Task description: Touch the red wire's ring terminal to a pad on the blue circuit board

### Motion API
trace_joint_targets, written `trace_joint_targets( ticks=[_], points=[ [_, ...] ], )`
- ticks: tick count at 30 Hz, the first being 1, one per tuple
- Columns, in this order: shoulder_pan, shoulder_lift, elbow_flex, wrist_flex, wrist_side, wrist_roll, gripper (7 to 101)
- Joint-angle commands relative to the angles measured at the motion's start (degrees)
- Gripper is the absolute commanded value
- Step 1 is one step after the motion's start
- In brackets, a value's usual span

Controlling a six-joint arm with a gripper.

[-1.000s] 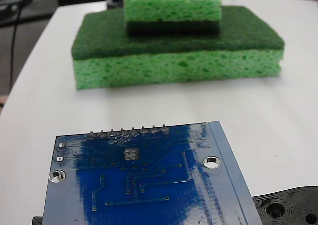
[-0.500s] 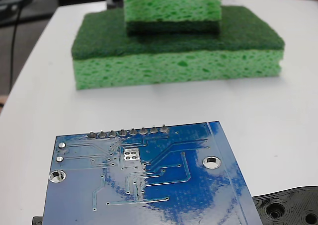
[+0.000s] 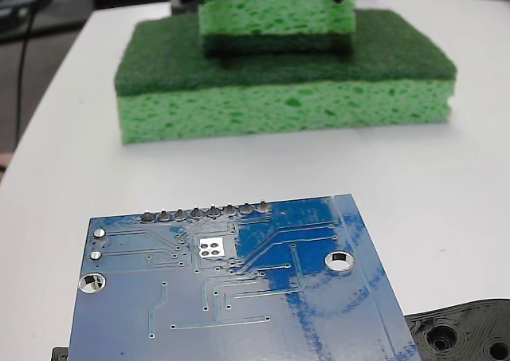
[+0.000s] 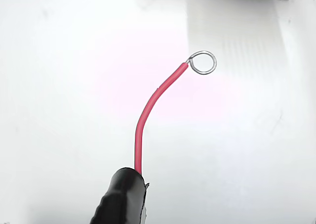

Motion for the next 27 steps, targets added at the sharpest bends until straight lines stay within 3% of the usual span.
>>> trace_joint_targets(
  ticks=[1,27],
  points=[
    [-1.67,0.09,0.09,-0.26,2.72,0.35,100.3],
    [-1.93,0.18,1.14,-0.44,3.34,0.62,100.3]
  ],
)
